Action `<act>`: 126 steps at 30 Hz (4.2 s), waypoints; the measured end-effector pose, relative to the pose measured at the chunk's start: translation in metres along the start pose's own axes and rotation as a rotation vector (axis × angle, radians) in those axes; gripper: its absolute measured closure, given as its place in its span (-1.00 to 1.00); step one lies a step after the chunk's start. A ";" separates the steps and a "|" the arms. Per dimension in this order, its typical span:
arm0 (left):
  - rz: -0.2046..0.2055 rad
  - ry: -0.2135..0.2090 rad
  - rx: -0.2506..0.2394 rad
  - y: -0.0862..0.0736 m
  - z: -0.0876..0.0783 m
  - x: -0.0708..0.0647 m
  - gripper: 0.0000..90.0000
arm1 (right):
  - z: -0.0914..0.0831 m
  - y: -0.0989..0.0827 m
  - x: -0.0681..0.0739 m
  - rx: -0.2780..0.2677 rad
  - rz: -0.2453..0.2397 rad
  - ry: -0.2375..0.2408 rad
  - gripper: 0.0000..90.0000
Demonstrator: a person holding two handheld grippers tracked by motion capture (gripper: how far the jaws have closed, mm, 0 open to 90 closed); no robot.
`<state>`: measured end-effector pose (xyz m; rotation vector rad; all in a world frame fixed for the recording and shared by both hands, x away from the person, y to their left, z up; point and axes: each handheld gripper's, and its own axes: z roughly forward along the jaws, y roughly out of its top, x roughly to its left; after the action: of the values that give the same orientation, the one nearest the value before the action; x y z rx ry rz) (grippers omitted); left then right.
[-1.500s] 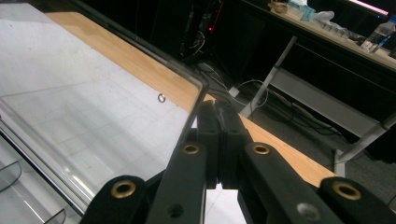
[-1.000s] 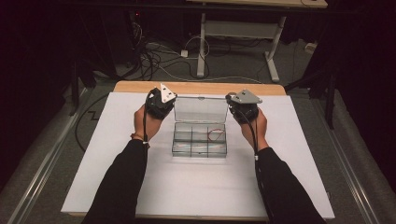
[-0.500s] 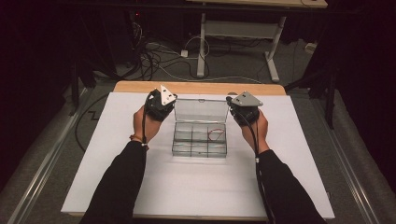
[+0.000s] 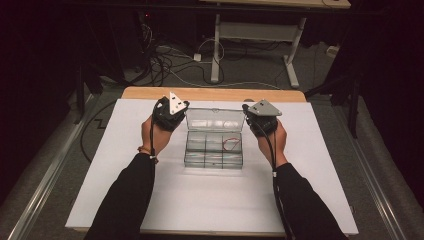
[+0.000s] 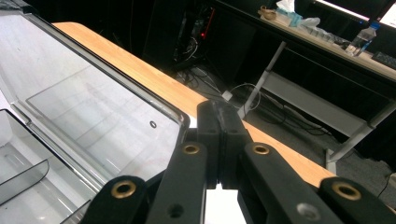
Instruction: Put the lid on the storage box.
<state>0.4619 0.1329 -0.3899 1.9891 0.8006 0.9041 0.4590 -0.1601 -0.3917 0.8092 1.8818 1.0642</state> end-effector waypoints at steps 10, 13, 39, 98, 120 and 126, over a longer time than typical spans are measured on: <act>-0.009 -0.002 -0.015 -0.004 -0.004 -0.001 0.86 | -0.006 -0.003 0.004 -0.023 0.006 -0.004 1.00; -0.009 -0.004 -0.015 -0.004 -0.005 -0.003 0.86 | -0.007 -0.004 0.007 -0.029 0.000 -0.013 1.00; -0.008 0.019 -0.034 -0.014 -0.013 -0.015 0.86 | -0.019 -0.014 0.015 -0.049 0.032 0.006 1.00; -0.026 0.053 -0.046 -0.041 -0.024 -0.041 0.86 | -0.036 -0.036 0.033 -0.050 0.033 0.022 1.00; -0.025 0.051 -0.040 -0.047 -0.025 -0.046 0.86 | -0.038 -0.042 0.038 -0.031 0.025 0.011 1.00; -0.029 0.047 -0.037 -0.049 -0.025 -0.047 0.87 | -0.038 -0.044 0.039 -0.029 0.024 0.014 1.00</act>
<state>0.4056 0.1301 -0.4357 1.9254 0.8312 0.9458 0.4019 -0.1617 -0.4316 0.8118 1.8684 1.1115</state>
